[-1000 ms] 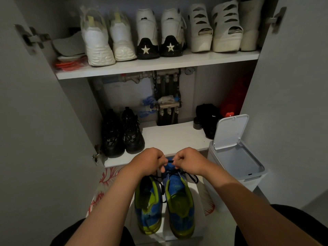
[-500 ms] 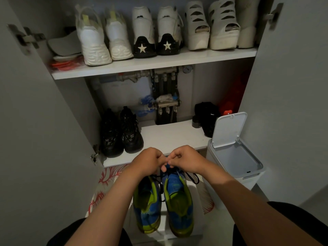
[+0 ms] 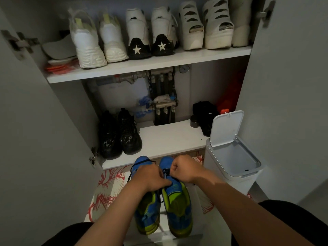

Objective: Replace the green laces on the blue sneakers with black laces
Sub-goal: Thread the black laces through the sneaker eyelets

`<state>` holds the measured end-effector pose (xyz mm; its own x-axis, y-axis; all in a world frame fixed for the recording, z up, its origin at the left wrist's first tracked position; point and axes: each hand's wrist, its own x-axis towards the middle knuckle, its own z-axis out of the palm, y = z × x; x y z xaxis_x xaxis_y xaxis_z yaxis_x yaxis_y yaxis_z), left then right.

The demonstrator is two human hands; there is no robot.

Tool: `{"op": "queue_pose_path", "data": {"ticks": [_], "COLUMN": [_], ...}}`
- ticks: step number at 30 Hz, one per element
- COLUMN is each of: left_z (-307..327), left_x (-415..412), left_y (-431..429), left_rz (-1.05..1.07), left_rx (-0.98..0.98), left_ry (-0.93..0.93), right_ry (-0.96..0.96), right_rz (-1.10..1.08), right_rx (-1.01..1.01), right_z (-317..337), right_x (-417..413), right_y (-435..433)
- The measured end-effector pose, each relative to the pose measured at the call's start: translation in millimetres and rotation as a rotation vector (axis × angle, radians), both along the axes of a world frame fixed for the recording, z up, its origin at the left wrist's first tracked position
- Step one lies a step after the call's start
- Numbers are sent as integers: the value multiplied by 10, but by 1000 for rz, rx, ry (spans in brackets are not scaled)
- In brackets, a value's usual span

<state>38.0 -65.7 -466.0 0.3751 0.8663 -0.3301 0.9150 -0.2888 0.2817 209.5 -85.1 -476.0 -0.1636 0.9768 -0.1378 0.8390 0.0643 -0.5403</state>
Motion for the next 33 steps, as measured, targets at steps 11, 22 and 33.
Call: {"op": "queue_pose_path", "data": {"ticks": [11, 22, 33], "left_z": [-141, -163, -185], "left_x": [-97, -149, -210], "left_y": [-65, -41, 58], "left_rz": [143, 137, 58], "left_rx": [-81, -153, -99], "left_ry": [-286, -363, -263], "right_ry": [-287, -239, -107], "right_rz": [59, -46, -98], "right_rx": [17, -18, -62], "right_z": [-80, -184, -282], "right_x": [-178, -236, -225], "right_y": [-56, -31, 21]}}
